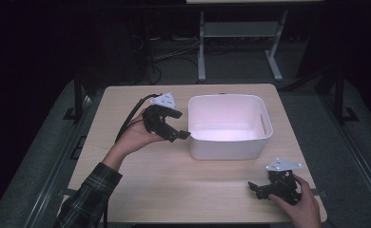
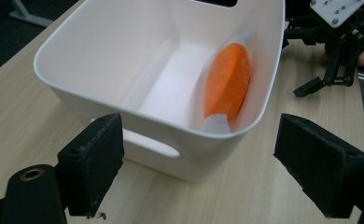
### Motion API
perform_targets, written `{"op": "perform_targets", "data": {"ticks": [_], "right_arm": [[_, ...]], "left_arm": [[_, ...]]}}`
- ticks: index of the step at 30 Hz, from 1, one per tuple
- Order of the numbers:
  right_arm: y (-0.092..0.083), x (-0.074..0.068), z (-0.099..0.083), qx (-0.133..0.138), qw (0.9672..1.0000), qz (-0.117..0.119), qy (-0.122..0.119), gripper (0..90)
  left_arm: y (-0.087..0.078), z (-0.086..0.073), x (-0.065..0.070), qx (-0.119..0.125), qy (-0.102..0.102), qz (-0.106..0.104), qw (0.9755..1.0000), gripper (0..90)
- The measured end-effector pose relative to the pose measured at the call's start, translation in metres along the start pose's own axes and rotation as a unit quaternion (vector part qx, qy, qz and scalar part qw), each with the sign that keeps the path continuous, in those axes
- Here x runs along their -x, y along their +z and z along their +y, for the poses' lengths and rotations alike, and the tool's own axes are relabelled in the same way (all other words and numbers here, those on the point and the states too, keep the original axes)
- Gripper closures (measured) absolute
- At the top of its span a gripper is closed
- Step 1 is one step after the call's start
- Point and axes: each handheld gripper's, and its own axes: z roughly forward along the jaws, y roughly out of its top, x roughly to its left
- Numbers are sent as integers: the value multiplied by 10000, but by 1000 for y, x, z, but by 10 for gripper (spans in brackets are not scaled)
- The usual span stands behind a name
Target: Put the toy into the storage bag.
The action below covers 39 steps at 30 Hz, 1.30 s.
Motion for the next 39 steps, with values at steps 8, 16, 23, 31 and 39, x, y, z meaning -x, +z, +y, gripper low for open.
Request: {"op": "perform_targets", "data": {"ticks": [8, 16, 23, 31, 39], "right_arm": [[0, 0, 0, 3, 10000, 0, -2, 0], [0, 0, 0, -2, 10000, 0, 5, 0], [0, 0, 0, -1, 10000, 2, 3, 0], [0, 0, 0, -3, 10000, 4, 6, 0], [0, 0, 0, -2, 10000, 0, 5, 0]], "left_arm": [[-3, -27, 6, 26, -222, 101, 9997, 150], [-5, -54, 15, 182, -424, 316, 9984, 150], [-8, -76, 22, 261, -542, 472, 9971, 150], [-12, -101, 31, 291, -682, 670, 9950, 150], [-18, -127, 39, 225, -865, 896, 9920, 150]]}}
